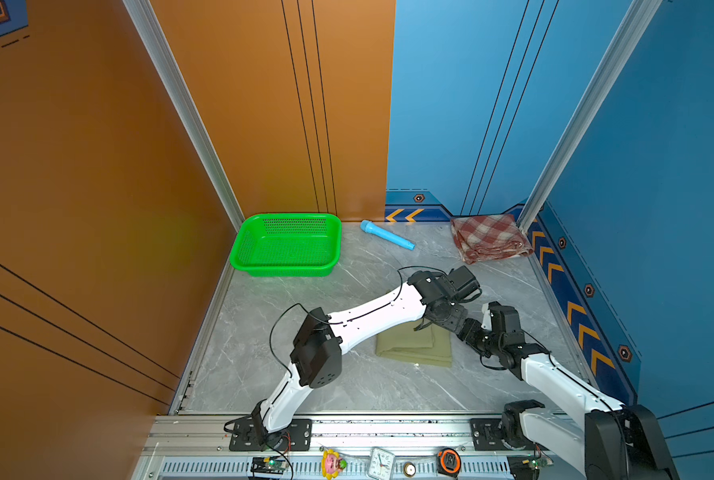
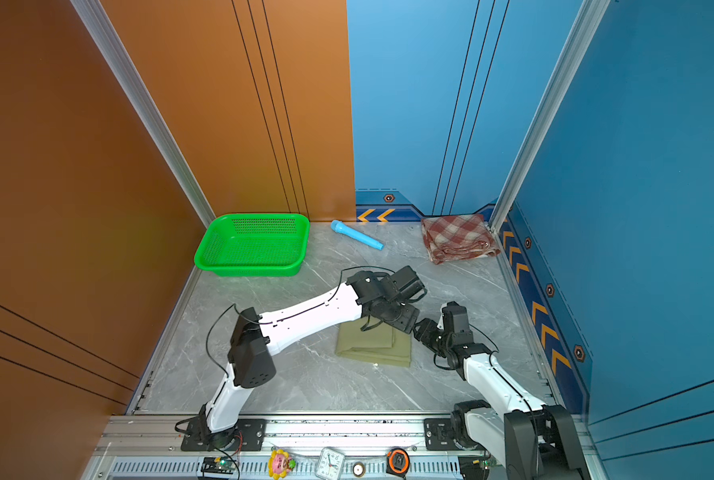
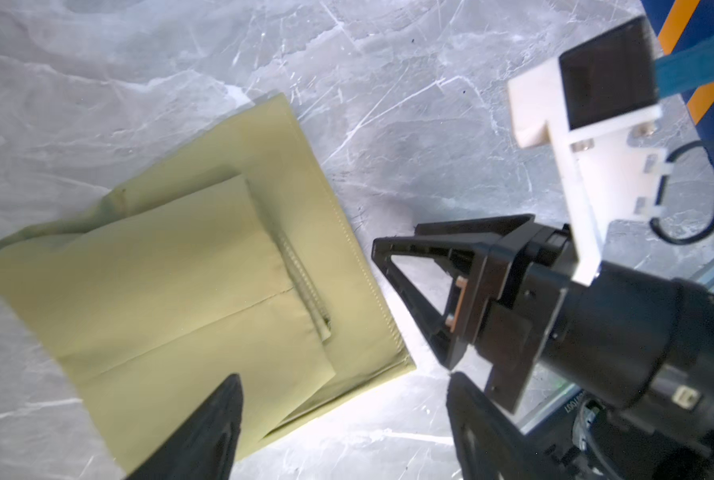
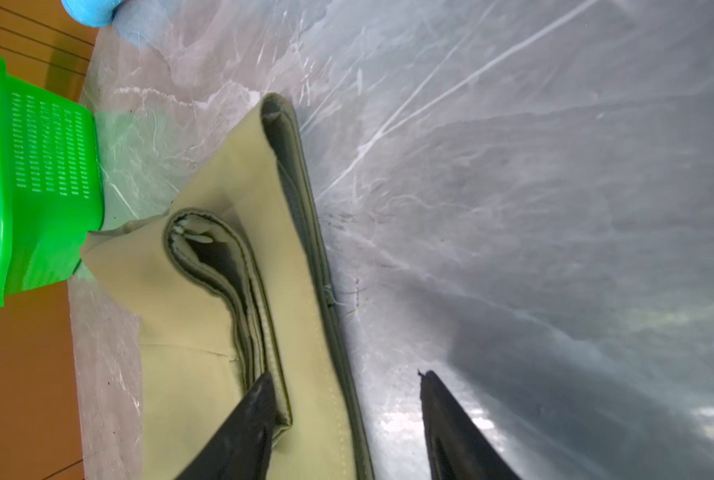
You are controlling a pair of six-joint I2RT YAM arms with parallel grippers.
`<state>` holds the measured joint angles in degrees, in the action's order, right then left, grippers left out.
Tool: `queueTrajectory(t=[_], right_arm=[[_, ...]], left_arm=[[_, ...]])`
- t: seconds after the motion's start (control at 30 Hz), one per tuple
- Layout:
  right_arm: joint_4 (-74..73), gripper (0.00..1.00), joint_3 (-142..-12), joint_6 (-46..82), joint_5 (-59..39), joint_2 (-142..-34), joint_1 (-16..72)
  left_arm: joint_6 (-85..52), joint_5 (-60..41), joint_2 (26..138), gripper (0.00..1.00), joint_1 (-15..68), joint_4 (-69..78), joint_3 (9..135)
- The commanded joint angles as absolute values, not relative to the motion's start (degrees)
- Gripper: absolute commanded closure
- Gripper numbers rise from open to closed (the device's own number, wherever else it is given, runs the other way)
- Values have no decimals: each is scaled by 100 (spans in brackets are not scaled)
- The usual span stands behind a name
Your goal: Fold and stack the skirts
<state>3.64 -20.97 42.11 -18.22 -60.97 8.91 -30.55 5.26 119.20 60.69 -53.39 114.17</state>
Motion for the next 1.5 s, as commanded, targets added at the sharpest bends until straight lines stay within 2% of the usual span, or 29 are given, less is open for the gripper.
queueTrajectory(t=[0.0, 0.13, 0.4, 0.6, 0.97, 1.07, 1.17, 1.3, 1.47], right_arm=[[743, 43, -2389, 3977, -1722, -6138, 990], [718, 43, -2402, 4110, -1790, -6286, 940], [732, 46, -2222, 4313, -2054, -6319, 851], [257, 51, -1919, 4529, -2455, -6548, 720], [-322, 56, -1701, 4728, -2549, -6968, 746], [-429, 57, -1678, 4764, -2558, -7006, 782], [-521, 59, -1685, 4766, -2575, -7097, 832], [-591, 61, -1670, 4729, -2610, -7222, 866], [-751, 64, -1644, 4711, -2594, -7369, 970]], left_arm=[[-2844, 588, 11399, 23, 5835, -5004, 10482], [-2710, 677, 11485, 21, 5889, -4991, 10210], [-3107, 924, 12409, 21, 5990, -5156, 10842], [-3383, 1164, 12965, 24, 6011, -5278, 11198], [-3777, 1396, 13620, 32, 6073, -5411, 11715], [-3887, 1429, 13755, 42, 6083, -5405, 11766], [-3975, 1454, 13851, 63, 6098, -5408, 11781], [-4012, 1524, 13883, 73, 6083, -5405, 11795], [-4009, 1629, 13791, 97, 6074, -5401, 11762]])
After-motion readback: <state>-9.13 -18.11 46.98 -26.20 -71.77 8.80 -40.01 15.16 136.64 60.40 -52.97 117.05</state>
